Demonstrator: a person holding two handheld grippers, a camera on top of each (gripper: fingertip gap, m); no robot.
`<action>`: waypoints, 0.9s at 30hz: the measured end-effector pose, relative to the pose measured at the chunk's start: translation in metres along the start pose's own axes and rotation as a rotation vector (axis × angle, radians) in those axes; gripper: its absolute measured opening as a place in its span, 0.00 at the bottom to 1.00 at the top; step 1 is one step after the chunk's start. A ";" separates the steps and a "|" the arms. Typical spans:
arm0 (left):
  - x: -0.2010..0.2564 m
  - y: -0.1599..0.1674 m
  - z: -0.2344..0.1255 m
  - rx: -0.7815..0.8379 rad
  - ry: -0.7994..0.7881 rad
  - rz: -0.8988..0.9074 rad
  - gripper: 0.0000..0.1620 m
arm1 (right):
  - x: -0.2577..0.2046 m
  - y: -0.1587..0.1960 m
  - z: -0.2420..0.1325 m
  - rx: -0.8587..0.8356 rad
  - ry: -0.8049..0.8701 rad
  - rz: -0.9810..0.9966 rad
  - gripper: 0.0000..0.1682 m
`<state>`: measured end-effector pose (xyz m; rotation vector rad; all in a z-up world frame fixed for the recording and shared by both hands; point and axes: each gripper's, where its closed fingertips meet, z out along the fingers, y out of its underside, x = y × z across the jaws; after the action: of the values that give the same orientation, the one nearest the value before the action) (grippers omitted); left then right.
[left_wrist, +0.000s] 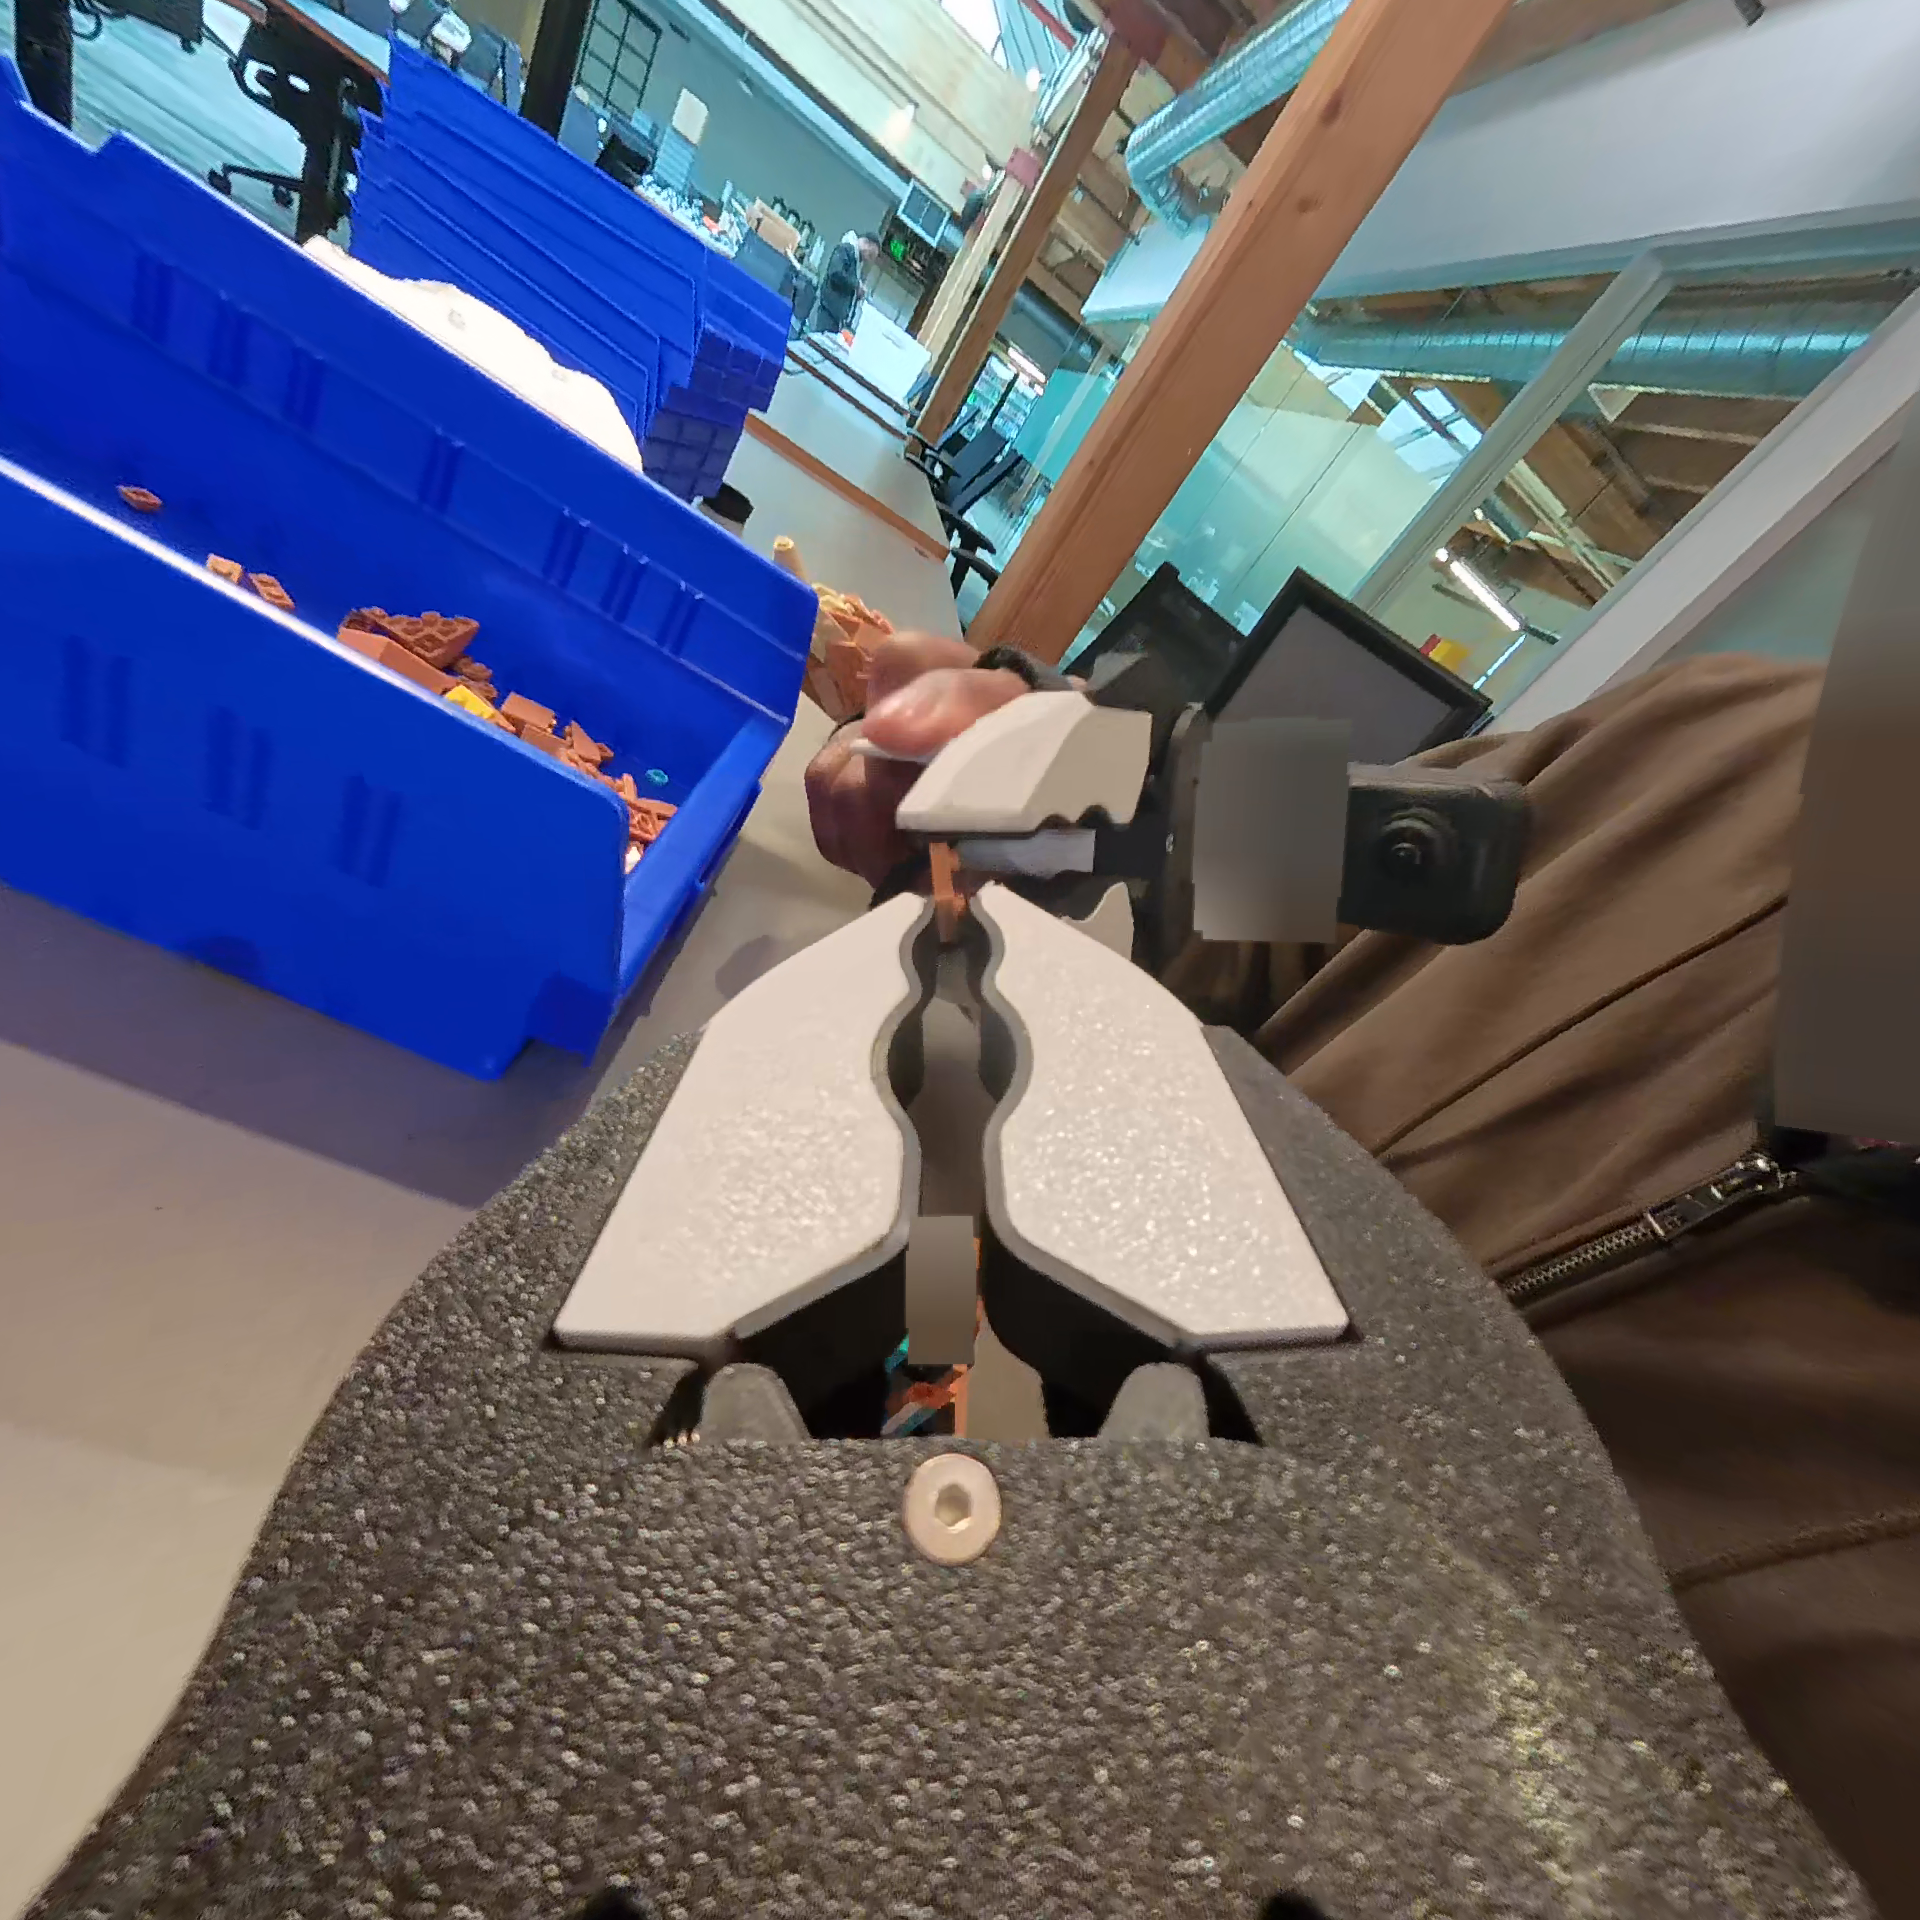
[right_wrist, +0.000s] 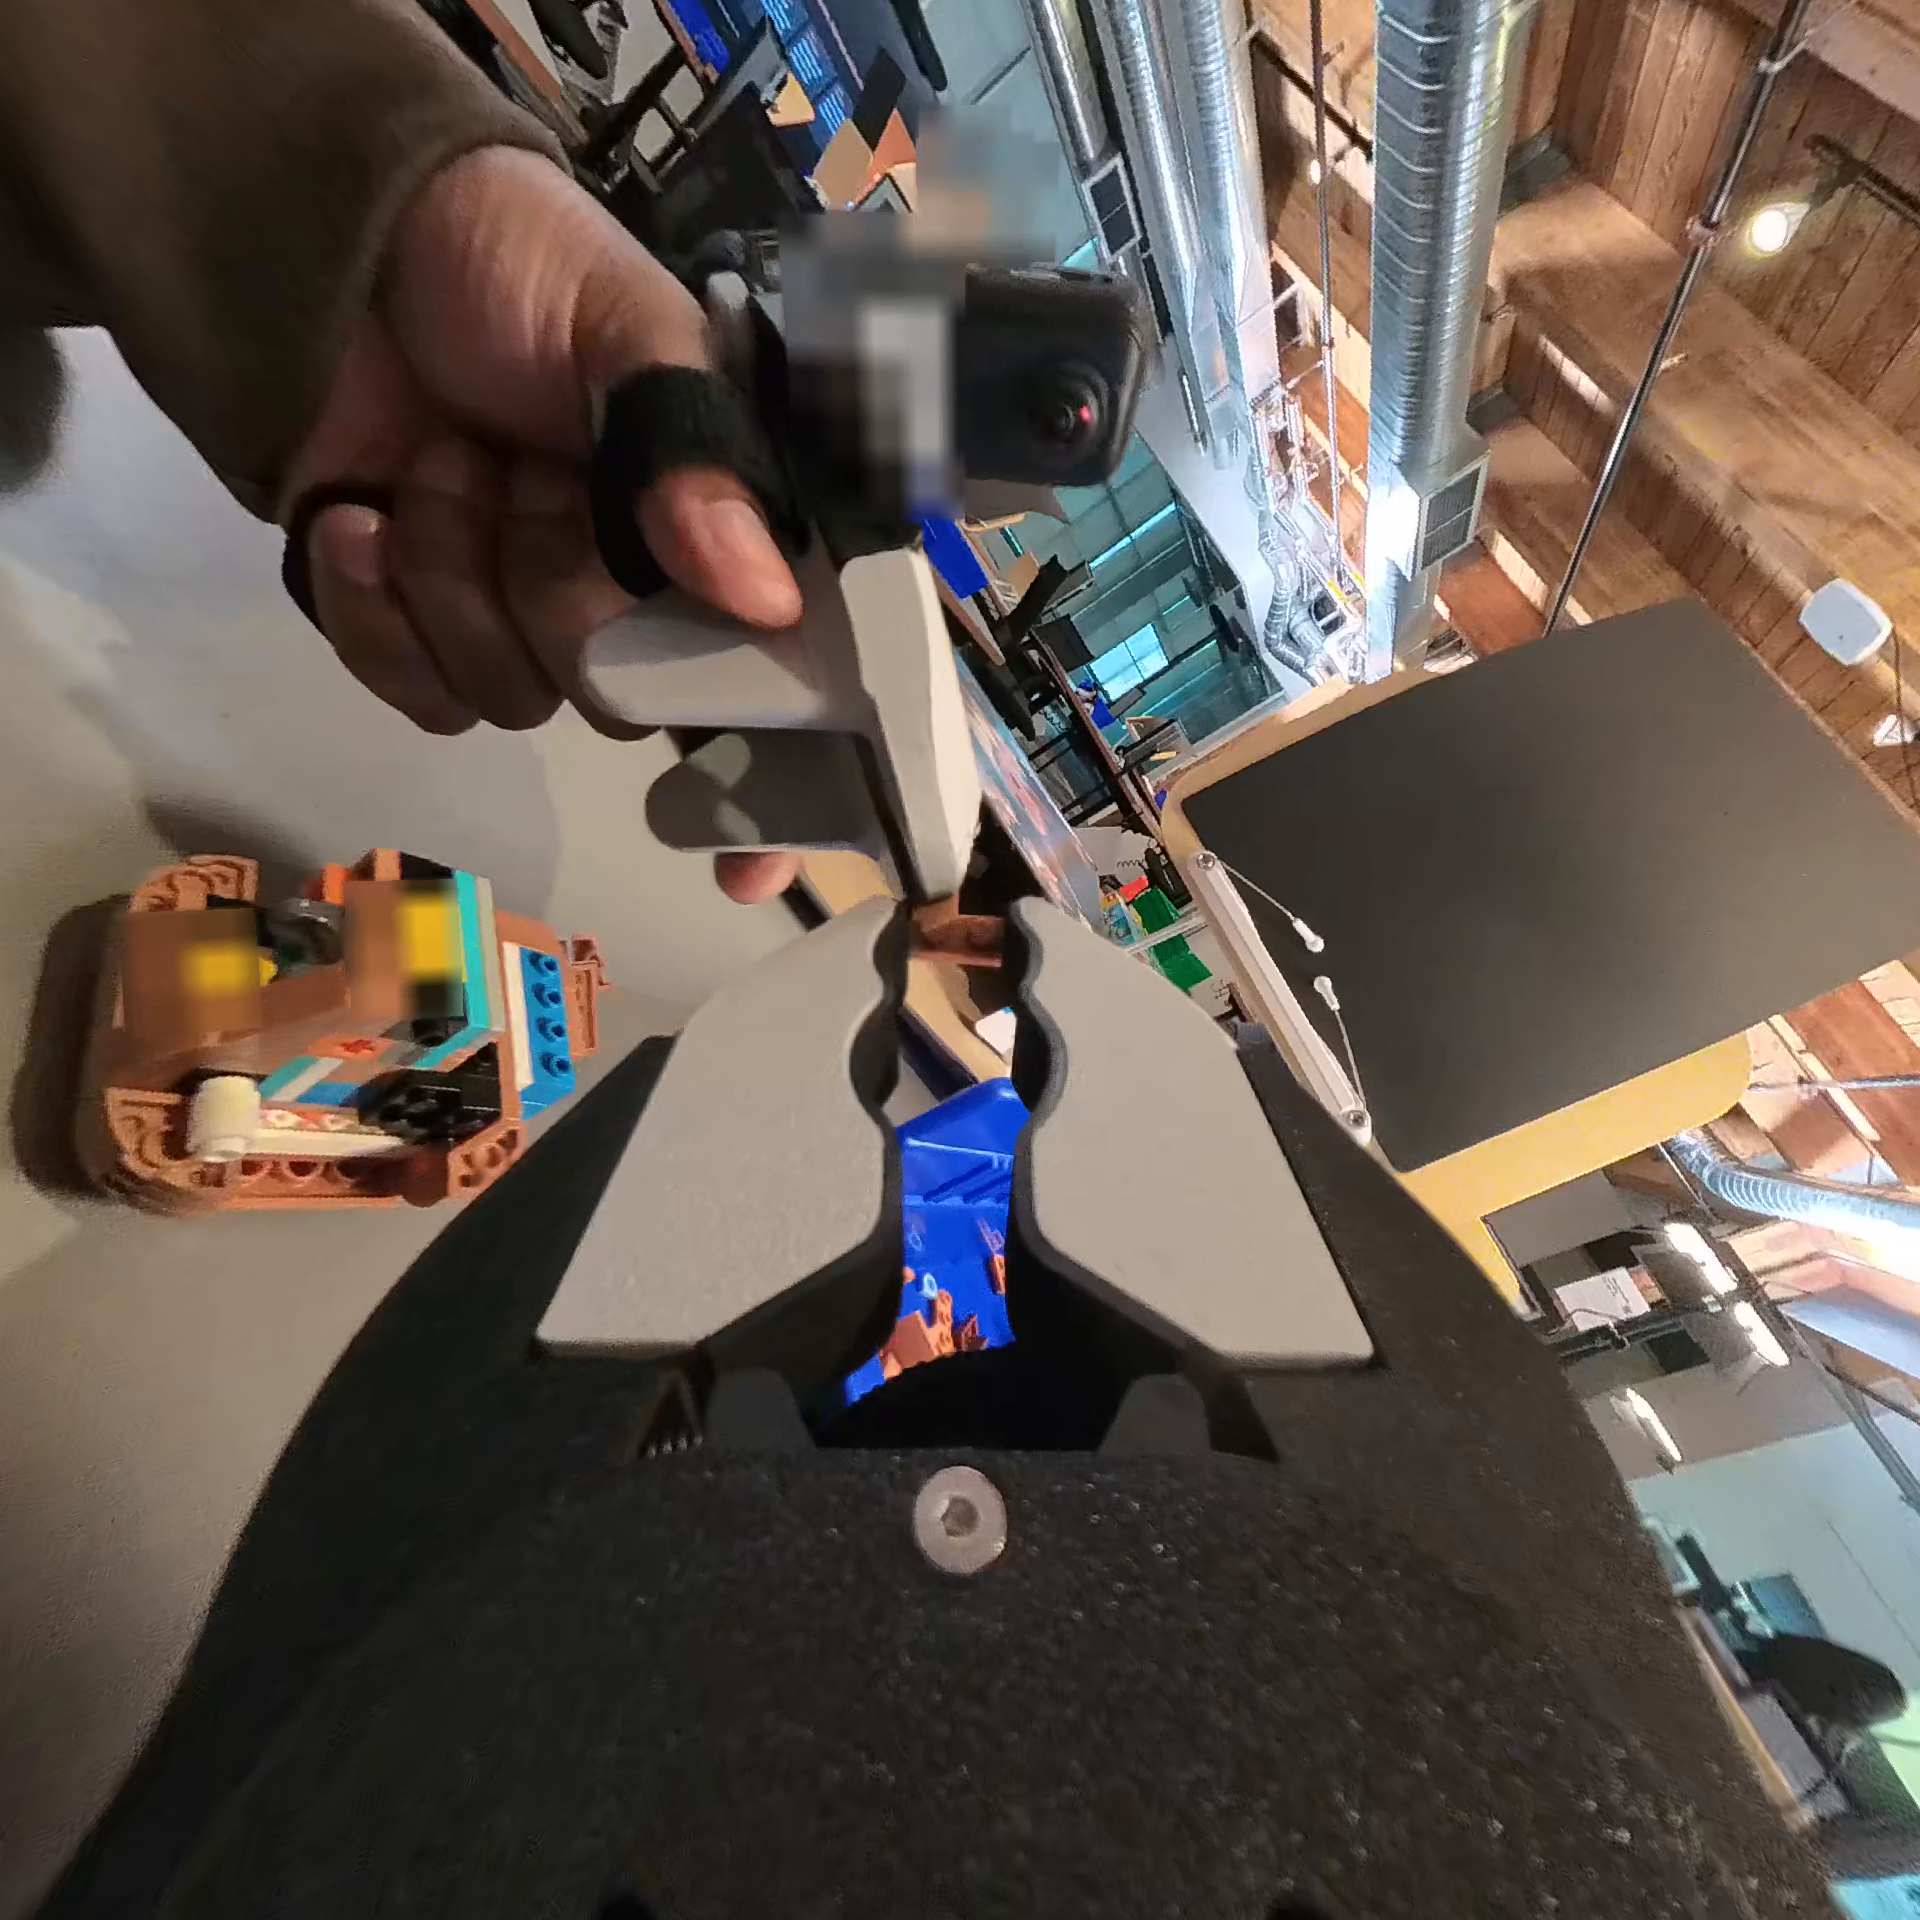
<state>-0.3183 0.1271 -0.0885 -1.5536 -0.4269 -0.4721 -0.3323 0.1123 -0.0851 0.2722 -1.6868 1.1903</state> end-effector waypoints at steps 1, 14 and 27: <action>-0.002 -0.003 -0.001 0.013 -0.015 -0.002 0.03 | 0.003 0.002 0.000 -0.012 0.013 0.010 0.09; -0.070 0.027 -0.054 -0.388 -0.520 0.273 0.20 | 0.032 0.049 0.002 -0.252 0.119 0.172 0.23; -0.083 0.094 -0.063 -0.783 -0.436 0.518 0.25 | 0.013 0.036 0.006 -0.200 0.054 0.104 0.20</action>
<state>-0.3398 0.0628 -0.2112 -2.4493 -0.1427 0.1465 -0.3655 0.1300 -0.0953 0.0287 -1.7744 1.0843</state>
